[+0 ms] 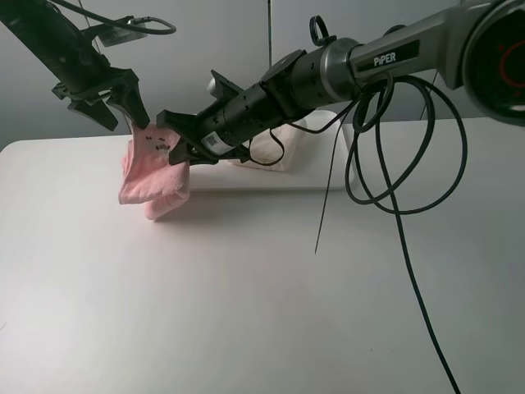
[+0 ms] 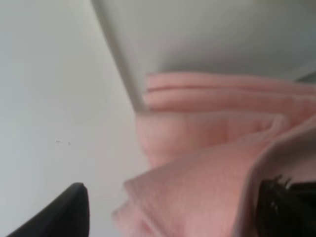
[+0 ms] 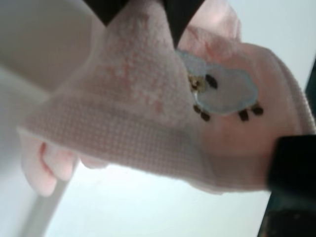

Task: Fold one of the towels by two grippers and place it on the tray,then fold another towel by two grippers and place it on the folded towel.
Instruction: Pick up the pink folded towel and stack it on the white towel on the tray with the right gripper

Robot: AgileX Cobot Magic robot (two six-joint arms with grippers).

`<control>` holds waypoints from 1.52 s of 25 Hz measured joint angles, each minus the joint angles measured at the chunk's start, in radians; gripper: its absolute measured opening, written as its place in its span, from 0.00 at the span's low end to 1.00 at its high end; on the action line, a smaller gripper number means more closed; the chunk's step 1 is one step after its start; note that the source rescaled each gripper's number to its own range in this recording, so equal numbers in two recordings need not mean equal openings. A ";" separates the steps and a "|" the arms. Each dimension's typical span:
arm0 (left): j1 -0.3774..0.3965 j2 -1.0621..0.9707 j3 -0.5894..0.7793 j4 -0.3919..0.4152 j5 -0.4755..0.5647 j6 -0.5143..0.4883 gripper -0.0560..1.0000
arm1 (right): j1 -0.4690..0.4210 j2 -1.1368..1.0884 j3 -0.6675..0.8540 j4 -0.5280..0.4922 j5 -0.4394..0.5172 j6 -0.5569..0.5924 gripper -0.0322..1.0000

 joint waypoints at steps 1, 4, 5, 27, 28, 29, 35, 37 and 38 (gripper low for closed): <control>0.000 0.000 -0.015 -0.002 0.007 0.000 0.90 | -0.018 0.000 -0.026 -0.067 0.012 0.039 0.10; 0.000 0.000 -0.052 -0.026 0.017 0.002 0.90 | -0.062 0.000 -0.088 -0.205 0.039 0.140 0.10; 0.000 0.000 -0.063 -0.034 0.019 0.005 0.90 | -0.083 0.000 -0.111 -0.238 0.051 0.165 0.10; 0.000 0.000 -0.080 -0.057 0.024 0.023 0.90 | -0.326 0.066 -0.303 -0.201 0.162 0.311 0.10; 0.000 0.000 -0.080 -0.057 0.024 0.023 0.90 | -0.330 0.077 -0.303 -0.205 0.159 0.311 0.10; 0.000 0.000 -0.080 -0.057 0.024 0.023 0.90 | -0.335 0.086 -0.303 -0.213 0.155 0.311 0.10; 0.000 0.008 -0.080 -0.057 0.026 0.023 0.90 | -0.353 0.124 -0.303 -0.322 0.131 0.320 0.10; 0.000 0.015 -0.080 -0.057 0.026 0.023 0.90 | -0.353 0.143 -0.303 -0.333 0.129 0.320 0.10; 0.000 0.017 -0.078 -0.057 0.028 0.023 0.90 | -0.353 0.150 -0.303 -0.335 0.129 0.322 0.10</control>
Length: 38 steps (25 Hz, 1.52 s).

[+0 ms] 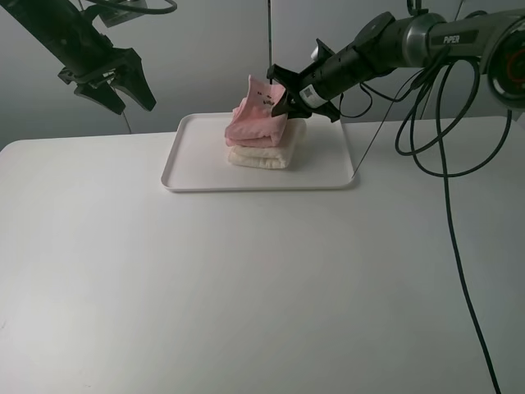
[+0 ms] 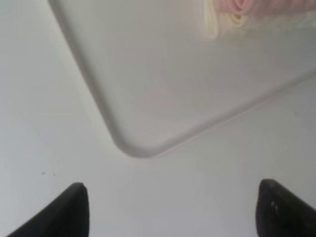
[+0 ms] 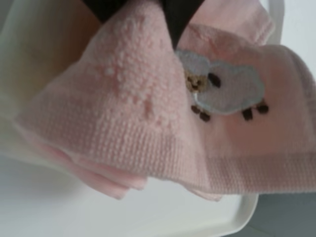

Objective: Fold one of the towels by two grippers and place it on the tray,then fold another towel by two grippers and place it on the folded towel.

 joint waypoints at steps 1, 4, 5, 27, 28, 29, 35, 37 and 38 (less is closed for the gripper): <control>0.000 0.002 0.000 0.000 0.000 0.002 0.90 | 0.000 0.007 0.000 -0.004 0.000 0.000 0.10; 0.000 0.006 0.000 0.000 0.000 0.002 0.90 | 0.000 0.021 0.000 -0.006 -0.007 0.000 0.29; 0.000 0.006 0.000 0.000 0.000 0.002 0.90 | 0.000 0.021 0.000 -0.004 -0.009 0.000 0.42; 0.000 -0.153 0.031 0.008 -0.006 0.004 0.90 | 0.000 -0.376 -0.001 -0.634 0.237 0.178 1.00; 0.000 -0.176 0.049 0.019 -0.006 0.004 0.90 | 0.000 -0.412 0.013 -0.650 0.246 0.180 1.00; 0.000 -0.206 0.080 0.033 -0.011 0.004 0.90 | 0.000 -0.440 0.035 -0.667 0.248 0.185 1.00; 0.052 -0.477 0.416 0.052 -0.126 0.004 0.90 | 0.000 -0.734 0.441 -0.764 0.181 0.220 1.00; 0.100 -0.605 0.581 0.052 -0.163 0.004 0.90 | 0.000 -0.854 0.634 -0.764 0.136 0.220 1.00; 0.131 -0.682 0.663 0.052 -0.177 0.004 0.90 | 0.000 -0.947 0.736 -0.762 0.108 0.220 1.00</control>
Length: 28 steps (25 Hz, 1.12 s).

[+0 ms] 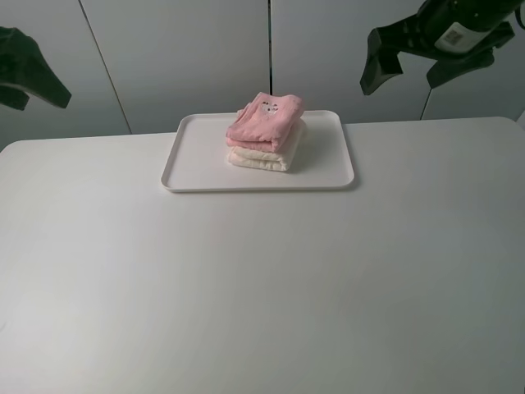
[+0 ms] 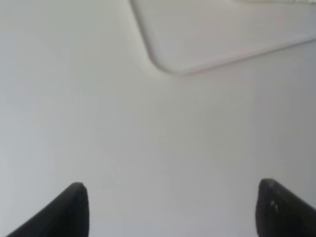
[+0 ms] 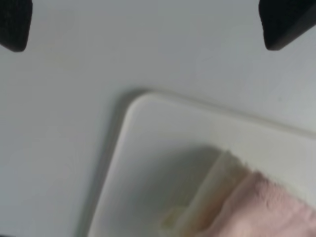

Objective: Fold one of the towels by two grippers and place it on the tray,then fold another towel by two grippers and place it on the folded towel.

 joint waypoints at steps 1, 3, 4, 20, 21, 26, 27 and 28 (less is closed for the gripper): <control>0.028 -0.065 0.065 0.000 -0.017 0.000 0.90 | 0.000 -0.072 0.094 0.007 -0.030 0.000 1.00; 0.088 -0.221 0.200 0.000 -0.049 0.000 0.90 | 0.000 -0.230 0.240 0.018 -0.059 0.000 1.00; 0.112 -0.295 0.246 0.000 -0.061 0.000 0.90 | 0.000 -0.324 0.304 0.025 -0.062 0.000 1.00; 0.147 -0.955 0.424 0.031 0.122 -0.180 0.96 | 0.000 -1.146 0.542 -0.067 0.294 0.042 1.00; 0.147 -0.978 0.442 0.032 0.124 -0.189 0.96 | 0.000 -1.181 0.542 -0.073 0.313 0.039 1.00; 0.147 -1.065 0.617 0.029 0.126 -0.202 0.96 | 0.000 -1.352 0.543 -0.079 0.348 0.021 1.00; 0.147 -1.087 0.649 0.029 0.126 -0.202 0.96 | 0.000 -1.378 0.543 -0.079 0.348 0.018 1.00; 0.144 -1.112 0.672 0.029 0.126 -0.202 0.96 | 0.000 -1.406 0.543 -0.079 0.342 0.009 1.00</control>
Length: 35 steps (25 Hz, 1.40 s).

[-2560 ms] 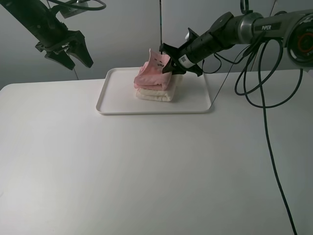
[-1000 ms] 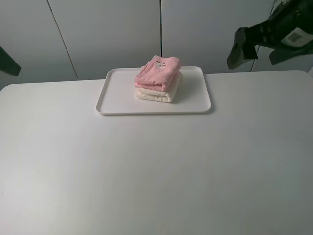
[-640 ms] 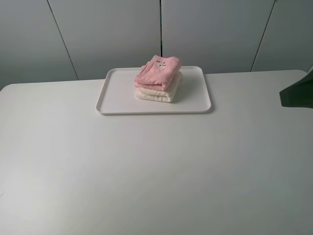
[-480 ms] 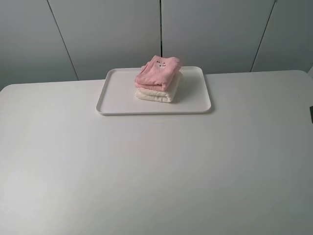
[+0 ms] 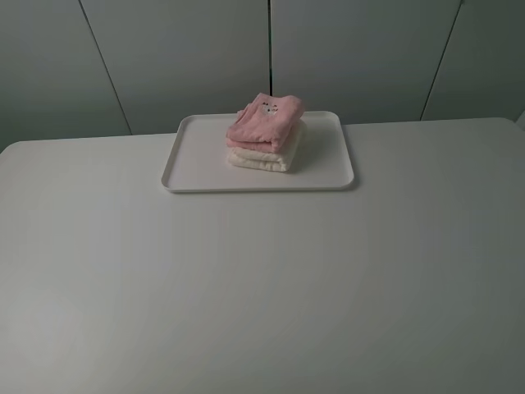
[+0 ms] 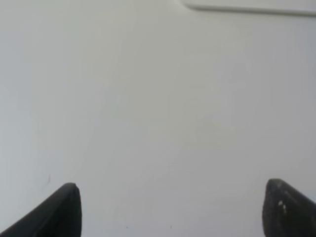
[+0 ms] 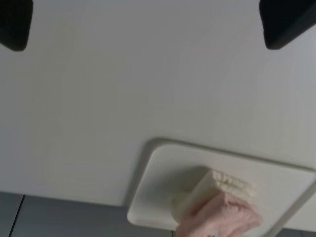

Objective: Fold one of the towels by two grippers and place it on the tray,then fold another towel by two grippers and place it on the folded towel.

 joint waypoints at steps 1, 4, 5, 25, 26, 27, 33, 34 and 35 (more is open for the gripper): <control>-0.011 -0.024 0.009 0.000 -0.007 -0.001 0.96 | 0.000 -0.025 0.000 0.000 0.000 -0.009 1.00; -0.051 -0.079 0.016 0.012 -0.030 -0.002 0.96 | 0.000 -0.077 0.000 0.000 -0.002 -0.020 1.00; -0.066 -0.094 0.016 0.024 -0.032 -0.002 0.96 | 0.000 -0.092 0.000 0.000 -0.002 -0.021 1.00; -0.098 -0.313 0.036 0.221 -0.077 -0.174 0.96 | 0.000 -0.107 0.179 0.116 -0.092 -0.073 1.00; -0.098 -0.313 0.036 0.223 -0.077 -0.177 0.96 | 0.000 -0.107 0.179 0.116 -0.094 -0.081 1.00; -0.098 -0.313 0.038 0.225 -0.077 -0.181 0.96 | 0.000 -0.107 0.179 0.120 -0.094 -0.089 1.00; -0.098 -0.313 0.038 0.241 -0.079 -0.207 0.96 | 0.000 -0.107 0.179 0.134 -0.096 -0.119 1.00; -0.098 -0.313 0.038 0.252 -0.079 -0.223 0.96 | 0.000 -0.107 0.179 0.134 -0.096 -0.120 1.00; -0.098 -0.313 0.038 0.266 -0.081 -0.240 0.96 | 0.000 -0.107 0.179 0.134 -0.096 -0.120 1.00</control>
